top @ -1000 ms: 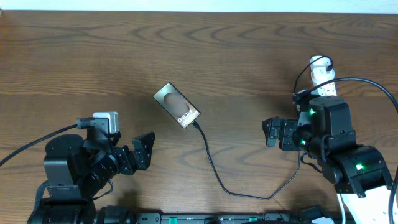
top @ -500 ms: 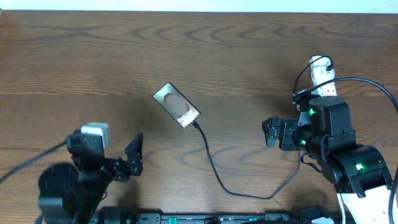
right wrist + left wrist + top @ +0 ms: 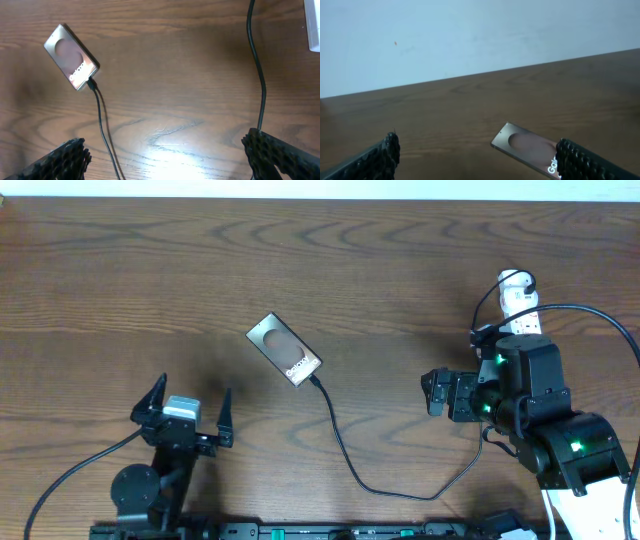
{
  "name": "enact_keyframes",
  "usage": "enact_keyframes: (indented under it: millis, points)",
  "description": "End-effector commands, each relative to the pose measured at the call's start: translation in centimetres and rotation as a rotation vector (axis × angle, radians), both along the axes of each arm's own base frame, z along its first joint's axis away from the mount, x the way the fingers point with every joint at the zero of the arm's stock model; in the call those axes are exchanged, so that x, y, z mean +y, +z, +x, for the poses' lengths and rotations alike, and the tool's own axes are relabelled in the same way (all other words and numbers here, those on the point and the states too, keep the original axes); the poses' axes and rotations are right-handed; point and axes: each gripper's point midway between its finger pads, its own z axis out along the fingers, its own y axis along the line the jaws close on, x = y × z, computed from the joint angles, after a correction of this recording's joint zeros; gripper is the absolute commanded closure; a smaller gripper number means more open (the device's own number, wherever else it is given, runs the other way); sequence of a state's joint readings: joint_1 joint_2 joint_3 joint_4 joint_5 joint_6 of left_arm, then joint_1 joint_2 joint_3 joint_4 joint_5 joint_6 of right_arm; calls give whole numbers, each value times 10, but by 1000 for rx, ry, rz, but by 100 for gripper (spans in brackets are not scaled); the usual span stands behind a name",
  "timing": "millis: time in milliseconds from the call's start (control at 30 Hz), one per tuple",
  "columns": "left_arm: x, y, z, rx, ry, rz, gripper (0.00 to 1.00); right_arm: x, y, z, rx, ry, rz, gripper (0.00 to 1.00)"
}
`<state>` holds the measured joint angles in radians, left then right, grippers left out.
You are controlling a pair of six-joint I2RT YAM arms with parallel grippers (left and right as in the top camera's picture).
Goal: Plug charger to phone and switch on socket
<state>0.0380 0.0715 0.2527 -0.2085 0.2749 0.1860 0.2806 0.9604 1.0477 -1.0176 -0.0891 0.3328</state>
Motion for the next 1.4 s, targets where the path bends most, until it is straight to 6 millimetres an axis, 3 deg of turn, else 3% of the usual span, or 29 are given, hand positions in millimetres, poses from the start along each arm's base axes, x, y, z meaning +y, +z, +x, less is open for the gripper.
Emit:
enact_keyframes:
  millis: [0,400,1267,1367]
  points:
    - [-2,-13,2,-11,-16,10,2,0,-1,0,2,-7,-4,1]
    - [-2,-65,13,40,-2,-121,2,0,-1,0,2,-7,-4,1]
    - [1,-65,14,38,17,-118,2,0,-1,0,2,-7,-4,1]
    - [1,-65,14,38,17,-118,2,-21,0,6,-52,-8,-163,1]
